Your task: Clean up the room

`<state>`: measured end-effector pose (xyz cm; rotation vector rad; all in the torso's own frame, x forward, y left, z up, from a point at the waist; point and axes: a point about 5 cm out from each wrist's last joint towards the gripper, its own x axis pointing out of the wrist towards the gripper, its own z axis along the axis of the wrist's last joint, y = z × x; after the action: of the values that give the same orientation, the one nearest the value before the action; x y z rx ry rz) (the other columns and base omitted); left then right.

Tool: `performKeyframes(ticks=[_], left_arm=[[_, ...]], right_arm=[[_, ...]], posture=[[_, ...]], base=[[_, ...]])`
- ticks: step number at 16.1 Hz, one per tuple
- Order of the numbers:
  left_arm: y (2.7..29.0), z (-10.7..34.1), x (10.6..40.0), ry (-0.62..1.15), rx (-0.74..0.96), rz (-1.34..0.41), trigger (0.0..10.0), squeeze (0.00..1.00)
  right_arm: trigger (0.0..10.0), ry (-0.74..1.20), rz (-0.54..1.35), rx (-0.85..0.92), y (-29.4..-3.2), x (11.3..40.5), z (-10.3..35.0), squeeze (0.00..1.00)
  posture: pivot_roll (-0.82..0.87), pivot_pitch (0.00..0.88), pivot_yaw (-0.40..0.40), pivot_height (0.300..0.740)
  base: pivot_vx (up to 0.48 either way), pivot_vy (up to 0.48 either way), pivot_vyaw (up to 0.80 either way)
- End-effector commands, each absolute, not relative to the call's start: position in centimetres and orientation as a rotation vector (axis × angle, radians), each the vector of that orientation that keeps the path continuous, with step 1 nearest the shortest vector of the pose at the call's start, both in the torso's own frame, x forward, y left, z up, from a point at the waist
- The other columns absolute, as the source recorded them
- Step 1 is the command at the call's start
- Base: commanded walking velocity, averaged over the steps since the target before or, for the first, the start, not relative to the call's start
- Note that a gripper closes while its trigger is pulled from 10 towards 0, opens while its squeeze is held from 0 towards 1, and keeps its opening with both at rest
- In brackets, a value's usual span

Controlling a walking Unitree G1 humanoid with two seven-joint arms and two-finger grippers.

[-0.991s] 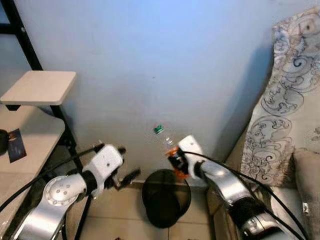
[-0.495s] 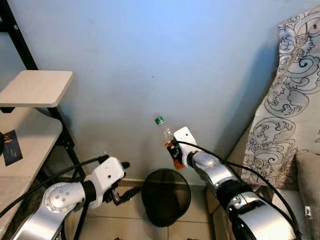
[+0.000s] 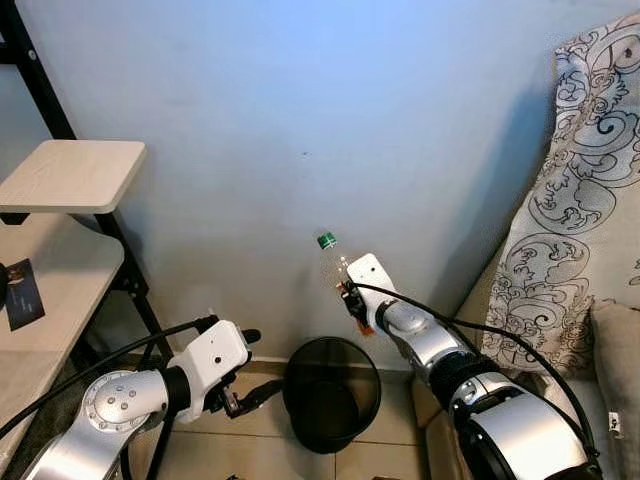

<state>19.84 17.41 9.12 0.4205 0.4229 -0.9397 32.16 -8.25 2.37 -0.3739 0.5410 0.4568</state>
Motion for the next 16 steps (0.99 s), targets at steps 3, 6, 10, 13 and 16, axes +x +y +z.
performKeyframes(ticks=[3, 6, 10, 13, 16], left_arm=[[17.3, 9.3, 19.7, 0.423, 0.432, -0.956, 10.0, 0.00], [17.3, 9.3, 19.8, 0.423, 0.432, -0.955, 10.0, 0.00], [17.3, 9.3, 19.9, 0.423, 0.432, -0.956, 10.0, 0.00], [17.3, 9.2, 20.0, 0.423, 0.434, -0.953, 10.0, 0.00], [16.9, 10.0, 20.8, 0.377, 0.326, -0.857, 10.0, 0.00]], right_arm=[[10.0, 0.518, 0.464, -0.422, -8.0, 32.5, 2.8, 1.00], [10.0, 0.527, 0.484, -0.404, -7.7, 32.2, 2.5, 1.00], [10.0, 0.542, 0.488, -0.409, -7.9, 31.9, 2.1, 1.00], [10.0, 0.543, 0.483, -0.392, -8.1, 31.9, 2.0, 1.00], [10.0, 0.510, 0.463, -0.318, -8.8, 32.1, 2.4, 1.00]], posture=[[0.02, 0.001, -0.057, 0.740], [0.02, 0.000, -0.055, 0.740], [0.02, 0.002, -0.051, 0.740], [0.02, 0.000, -0.048, 0.740], [0.02, 0.000, -0.047, 0.740]], base=[[0.000, 0.000, 0.00], [0.000, 0.000, 0.00], [0.000, 0.000, 0.00], [0.000, 0.000, 0.00], [0.000, 0.000, 0.00]])
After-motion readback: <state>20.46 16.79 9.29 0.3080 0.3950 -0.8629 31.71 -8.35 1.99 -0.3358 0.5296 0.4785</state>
